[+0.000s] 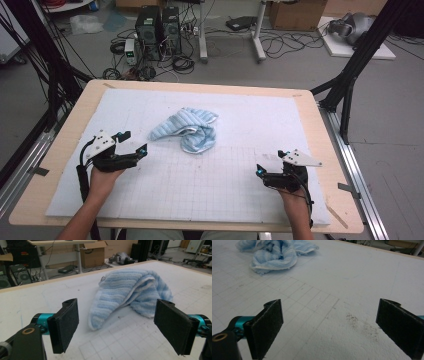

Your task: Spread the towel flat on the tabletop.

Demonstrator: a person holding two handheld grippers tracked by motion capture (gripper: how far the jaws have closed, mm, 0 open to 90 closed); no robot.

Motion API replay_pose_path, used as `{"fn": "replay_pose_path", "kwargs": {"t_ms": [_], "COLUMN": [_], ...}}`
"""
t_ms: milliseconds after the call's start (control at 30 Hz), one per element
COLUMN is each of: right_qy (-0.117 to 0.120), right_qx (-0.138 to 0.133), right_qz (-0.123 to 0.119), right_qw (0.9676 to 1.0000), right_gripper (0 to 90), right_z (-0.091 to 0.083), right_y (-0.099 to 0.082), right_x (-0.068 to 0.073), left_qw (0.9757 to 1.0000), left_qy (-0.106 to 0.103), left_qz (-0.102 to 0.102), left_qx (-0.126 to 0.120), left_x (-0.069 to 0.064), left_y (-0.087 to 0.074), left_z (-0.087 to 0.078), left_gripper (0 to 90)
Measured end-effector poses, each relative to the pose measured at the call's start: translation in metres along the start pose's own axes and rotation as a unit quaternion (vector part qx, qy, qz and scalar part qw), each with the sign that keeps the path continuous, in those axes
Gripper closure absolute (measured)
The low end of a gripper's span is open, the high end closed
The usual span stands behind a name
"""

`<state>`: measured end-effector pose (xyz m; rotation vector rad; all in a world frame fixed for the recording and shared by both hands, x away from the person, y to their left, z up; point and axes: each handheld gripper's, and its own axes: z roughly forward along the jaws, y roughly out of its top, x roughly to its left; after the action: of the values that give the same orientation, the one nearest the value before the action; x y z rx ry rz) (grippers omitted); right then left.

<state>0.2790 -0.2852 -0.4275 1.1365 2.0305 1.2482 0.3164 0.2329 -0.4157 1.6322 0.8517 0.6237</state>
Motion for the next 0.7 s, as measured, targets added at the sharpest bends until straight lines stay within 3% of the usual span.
{"fn": "replay_pose_path", "kwargs": {"t_ms": [133, 233, 400, 533, 600, 633, 667, 700], "right_qy": [-0.001, -0.001, -0.001, -0.003, -0.004, -0.005, -0.004, -0.004], "right_qx": [0.002, 0.003, 0.004, 0.002, 0.002, 0.002, 0.002, 0.002], "right_qz": [0.003, -0.003, -0.002, 0.0, 0.003, 0.005, 0.007, 0.007], "right_qw": [1.0, 1.0, 1.0, 1.0, 1.0, 1.0, 1.0, 1.0], "right_gripper": [6.4, 6.4, 6.4, 6.4, 6.4, 6.4, 6.4, 6.4], "right_z": [0.003, 0.003, 0.003, 0.002, 0.002, 0.002, 0.001, 0.001], "right_y": [0.0, 0.001, 0.002, 0.002, 0.001, 0.001, 0.0, 0.0], "right_x": [0.0, 0.002, 0.004, 0.004, 0.003, 0.002, 0.002, 0.002], "left_qw": [0.9996, 0.9982, 0.9962, 0.9953, 0.9936, 0.9902, 0.9902, 0.988], "left_qy": [-0.006, -0.024, -0.046, -0.038, -0.042, -0.03, -0.03, -0.022], "left_qz": [-0.017, -0.02, 0.009, 0.003, 0.002, 0.003, 0.003, 0.006], "left_qx": [0.024, 0.052, 0.073, 0.089, 0.105, 0.136, 0.136, 0.153], "left_x": [-0.003, -0.012, -0.033, -0.041, -0.041, -0.041, -0.041, -0.041], "left_y": [0.01, 0.015, 0.027, 0.035, 0.035, 0.032, 0.032, 0.031], "left_z": [0.024, 0.049, 0.084, 0.108, 0.121, 0.134, 0.134, 0.141], "left_gripper": [18.9, 19.5, 20.8, 19.8, 19.9, 20.9, 22.9, 22.9]}}
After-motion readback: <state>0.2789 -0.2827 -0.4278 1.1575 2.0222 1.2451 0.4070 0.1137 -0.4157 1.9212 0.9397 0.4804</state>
